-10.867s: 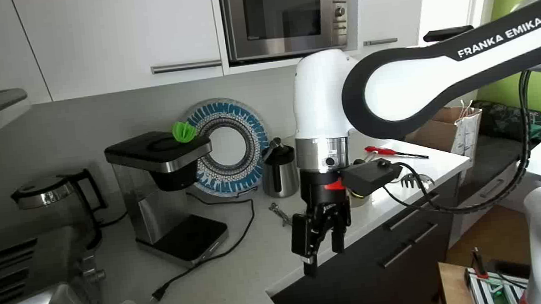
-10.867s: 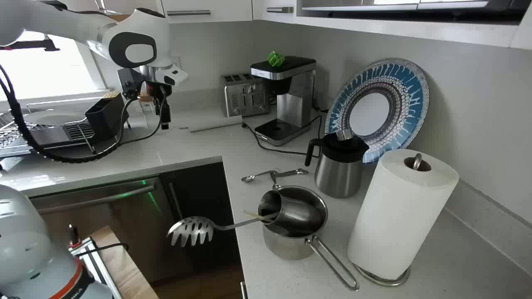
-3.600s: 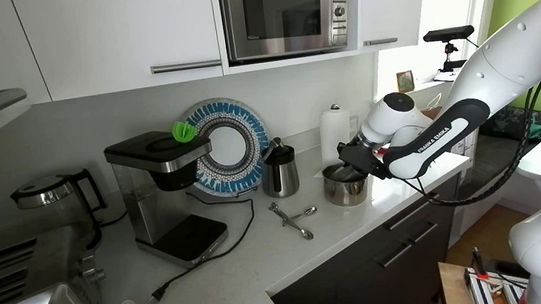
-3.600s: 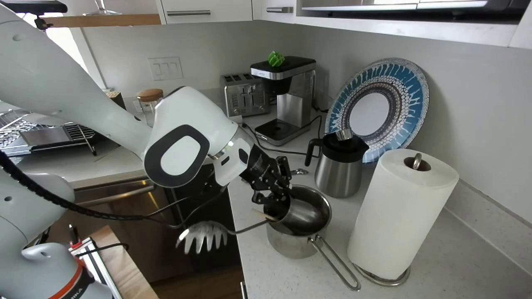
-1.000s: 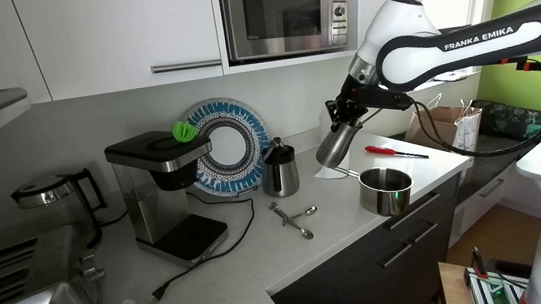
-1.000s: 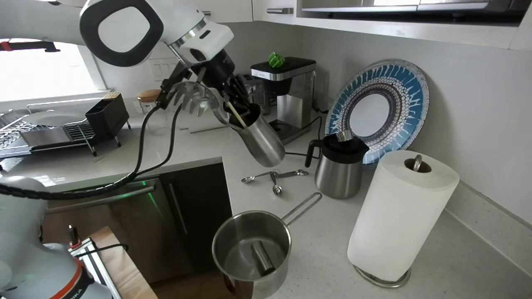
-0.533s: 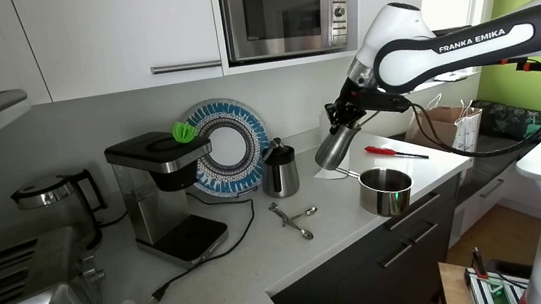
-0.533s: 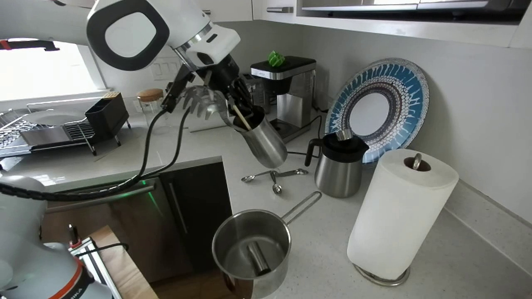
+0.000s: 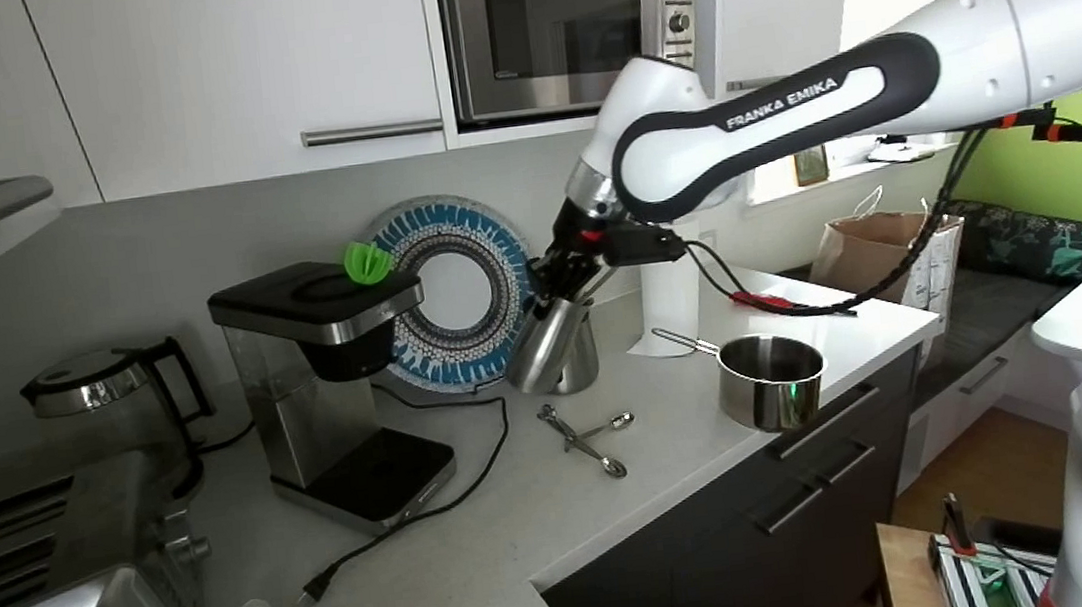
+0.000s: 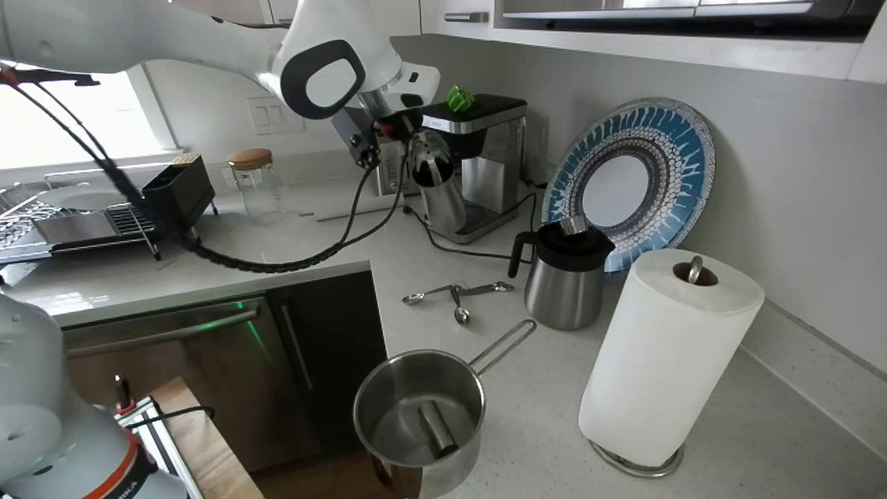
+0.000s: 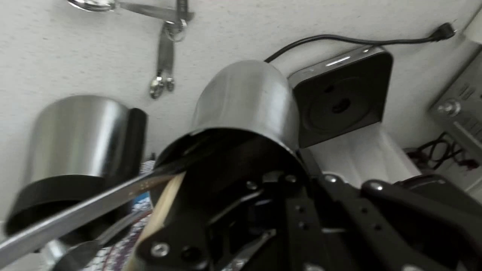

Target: Pick up the silver cup from the silver pot and put it on the left side of the kitchen counter

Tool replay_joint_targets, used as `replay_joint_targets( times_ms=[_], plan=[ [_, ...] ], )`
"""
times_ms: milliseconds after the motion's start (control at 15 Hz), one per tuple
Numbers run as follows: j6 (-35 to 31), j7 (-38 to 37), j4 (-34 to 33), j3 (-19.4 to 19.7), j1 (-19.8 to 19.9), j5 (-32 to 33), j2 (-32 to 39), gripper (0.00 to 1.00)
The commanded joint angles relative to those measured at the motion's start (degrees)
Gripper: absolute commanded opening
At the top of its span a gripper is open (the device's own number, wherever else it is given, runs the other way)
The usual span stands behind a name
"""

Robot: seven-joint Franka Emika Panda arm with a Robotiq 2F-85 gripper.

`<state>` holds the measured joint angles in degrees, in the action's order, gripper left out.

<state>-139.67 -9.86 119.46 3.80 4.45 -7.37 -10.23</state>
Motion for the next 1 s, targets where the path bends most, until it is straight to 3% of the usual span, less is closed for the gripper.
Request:
replay_joint_targets(
  times_ms=[0, 67, 267, 333, 667, 933],
  plan=[
    [4.0, 10.92, -11.68, -0.2, -3.87, -8.21, 9.09, 0.01],
    [0.97, 4.87, -5.64, -0.8, -2.52, -3.98, 5.35, 0.06],
    [2.13, 8.52, -10.33, -1.27, -3.54, -6.49, 9.34, 0.06],
    [2.3, 8.92, -10.71, -1.15, -3.48, -6.59, 9.54, 0.01],
    [16.11, 11.99, -25.01, -5.29, -6.36, -3.94, 21.42, 0.01],
    [25.93, 11.94, -37.59, -7.82, -9.47, 3.82, 30.65, 0.01]
  ],
)
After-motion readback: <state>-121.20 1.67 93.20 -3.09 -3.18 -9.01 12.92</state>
